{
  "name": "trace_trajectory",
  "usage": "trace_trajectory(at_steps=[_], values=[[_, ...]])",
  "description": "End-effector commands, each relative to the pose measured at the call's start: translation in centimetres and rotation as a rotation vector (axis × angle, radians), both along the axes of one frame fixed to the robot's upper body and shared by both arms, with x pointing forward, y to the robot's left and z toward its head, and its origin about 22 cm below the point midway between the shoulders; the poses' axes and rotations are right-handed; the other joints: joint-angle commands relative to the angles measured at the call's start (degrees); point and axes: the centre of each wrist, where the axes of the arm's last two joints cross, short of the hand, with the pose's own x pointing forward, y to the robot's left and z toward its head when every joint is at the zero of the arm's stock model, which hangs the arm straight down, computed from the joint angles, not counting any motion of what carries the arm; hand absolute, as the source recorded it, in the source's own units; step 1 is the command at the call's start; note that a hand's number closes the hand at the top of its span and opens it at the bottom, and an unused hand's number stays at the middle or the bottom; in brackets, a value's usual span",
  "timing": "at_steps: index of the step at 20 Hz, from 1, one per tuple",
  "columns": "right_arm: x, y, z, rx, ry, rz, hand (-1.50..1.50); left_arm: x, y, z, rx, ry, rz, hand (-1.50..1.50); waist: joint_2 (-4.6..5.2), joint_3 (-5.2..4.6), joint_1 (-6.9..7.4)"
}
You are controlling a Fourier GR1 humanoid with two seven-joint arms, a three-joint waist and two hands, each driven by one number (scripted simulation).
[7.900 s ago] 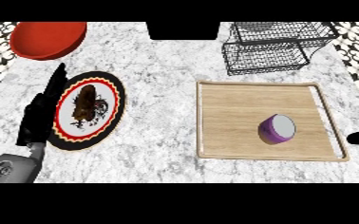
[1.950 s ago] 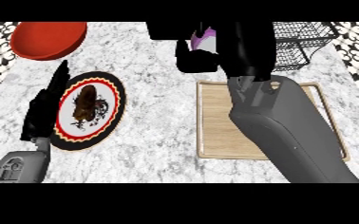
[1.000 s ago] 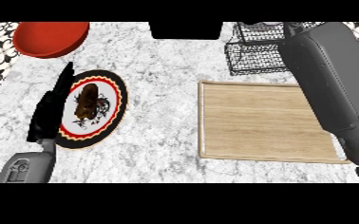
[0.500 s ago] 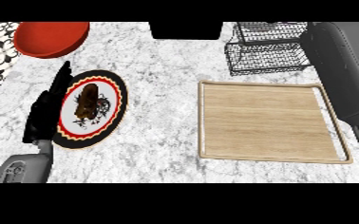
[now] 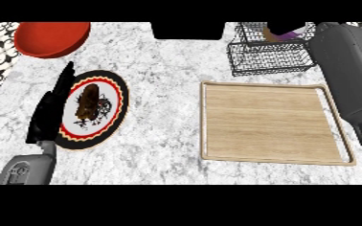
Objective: Pick the can from the tray and place it in the tiered basket
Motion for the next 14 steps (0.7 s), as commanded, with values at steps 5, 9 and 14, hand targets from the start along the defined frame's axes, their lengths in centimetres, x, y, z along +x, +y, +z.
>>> trace_trajectory(at_steps=[5,9,14], values=[[0.0,-3.0,-2.9,0.171,0.024,-0.028,-1.5,-0.2,0.0,-0.4,0.005,0.001,0.009,0.0,-0.05,0.01,0.1],[-0.2,-3.2,-2.3,0.284,-0.09,-0.006,-1.5,0.4,1.9,0.6,-0.006,0.015,0.008,0.0,-0.15,0.0,-0.33],[-0.1,-3.4,0.6,0.362,-0.229,-0.04,-1.5,0.4,-0.1,0.4,0.0,-0.013,0.021,0.0,-0.43,-0.01,-0.77]])
